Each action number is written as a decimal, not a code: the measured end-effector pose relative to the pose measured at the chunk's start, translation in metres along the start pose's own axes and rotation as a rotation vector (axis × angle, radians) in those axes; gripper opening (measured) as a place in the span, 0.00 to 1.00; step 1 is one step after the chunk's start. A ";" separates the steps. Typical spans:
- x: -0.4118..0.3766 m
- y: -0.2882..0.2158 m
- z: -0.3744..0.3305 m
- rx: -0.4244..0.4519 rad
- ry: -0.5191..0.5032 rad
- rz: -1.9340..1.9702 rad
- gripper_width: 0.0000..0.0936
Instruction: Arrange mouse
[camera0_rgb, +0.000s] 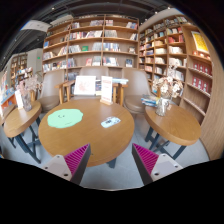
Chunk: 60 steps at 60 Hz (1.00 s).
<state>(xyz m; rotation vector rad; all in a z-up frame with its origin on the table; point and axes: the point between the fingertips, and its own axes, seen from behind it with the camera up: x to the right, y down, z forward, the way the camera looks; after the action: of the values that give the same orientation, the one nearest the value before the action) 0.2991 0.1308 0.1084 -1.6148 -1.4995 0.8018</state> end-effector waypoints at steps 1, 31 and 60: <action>0.000 0.001 0.000 -0.001 0.001 -0.001 0.91; -0.005 0.004 0.097 0.005 0.010 0.004 0.91; -0.027 -0.010 0.205 -0.060 0.002 0.000 0.91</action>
<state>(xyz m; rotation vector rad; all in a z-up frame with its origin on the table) 0.1156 0.1288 0.0128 -1.6589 -1.5353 0.7612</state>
